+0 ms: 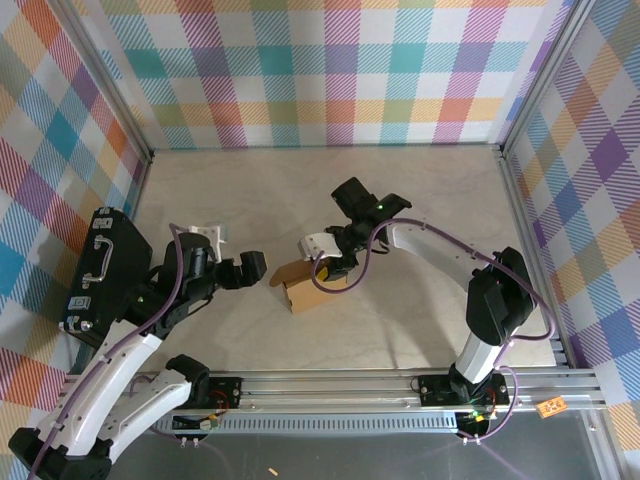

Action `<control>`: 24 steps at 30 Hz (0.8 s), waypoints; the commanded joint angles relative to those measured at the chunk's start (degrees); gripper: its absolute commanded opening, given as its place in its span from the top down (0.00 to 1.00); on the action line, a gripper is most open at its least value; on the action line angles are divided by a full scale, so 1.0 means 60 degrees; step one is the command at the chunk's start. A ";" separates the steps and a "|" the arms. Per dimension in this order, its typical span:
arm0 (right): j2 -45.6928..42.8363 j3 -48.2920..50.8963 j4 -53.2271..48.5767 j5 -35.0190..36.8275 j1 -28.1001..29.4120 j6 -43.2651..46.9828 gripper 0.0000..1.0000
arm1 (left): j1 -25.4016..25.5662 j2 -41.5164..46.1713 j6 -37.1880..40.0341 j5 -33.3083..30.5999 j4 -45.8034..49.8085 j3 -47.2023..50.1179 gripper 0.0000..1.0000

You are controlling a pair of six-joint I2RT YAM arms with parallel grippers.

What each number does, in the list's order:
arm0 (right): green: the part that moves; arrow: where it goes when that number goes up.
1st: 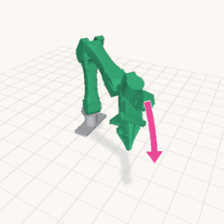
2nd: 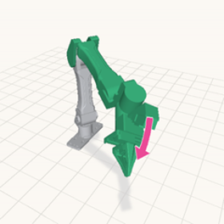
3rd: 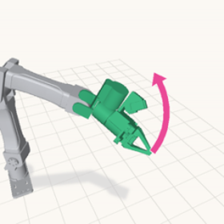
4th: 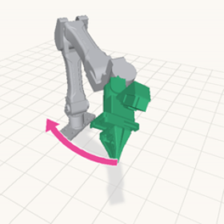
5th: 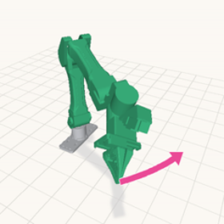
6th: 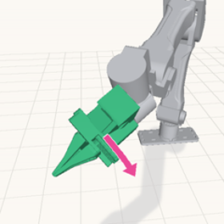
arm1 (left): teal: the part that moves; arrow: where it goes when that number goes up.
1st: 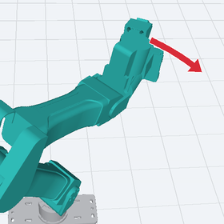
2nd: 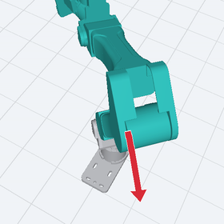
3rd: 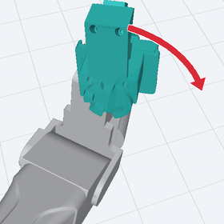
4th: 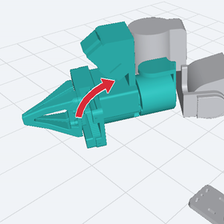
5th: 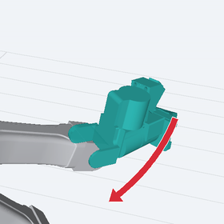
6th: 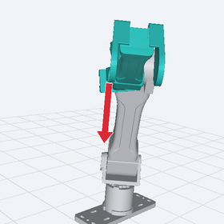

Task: Fold the paper box

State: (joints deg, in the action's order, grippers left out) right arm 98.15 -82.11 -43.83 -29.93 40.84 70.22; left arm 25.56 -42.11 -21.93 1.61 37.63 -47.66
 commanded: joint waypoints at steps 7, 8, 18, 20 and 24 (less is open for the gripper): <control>-0.1327 0.1161 0.0794 0.0005 0.0016 -0.0840 0.52 | -0.0137 0.0742 -0.0504 0.0394 -0.0243 0.0558 0.00; -0.1505 0.1414 0.1085 0.0001 0.0006 -0.0957 0.52 | -0.0132 0.0800 -0.0600 0.0693 -0.0410 0.0668 0.00; -0.1711 0.1980 0.2119 0.0492 0.0005 -0.1784 0.49 | -0.0136 -0.0266 -0.1763 0.3199 -0.2757 0.1723 0.04; -0.1749 0.2022 0.2378 0.0662 0.0007 -0.1757 0.40 | -0.0143 -0.0292 -0.1764 0.3059 -0.2759 0.1682 0.04; -0.1711 0.2026 0.2437 0.0741 0.0005 -0.1235 0.30 | -0.0133 -0.0333 -0.1599 0.2781 -0.2785 0.1760 0.04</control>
State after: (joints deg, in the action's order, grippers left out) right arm 87.70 -70.06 -30.46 -25.41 40.84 61.28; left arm 25.30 -44.45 -31.51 18.15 22.83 -37.23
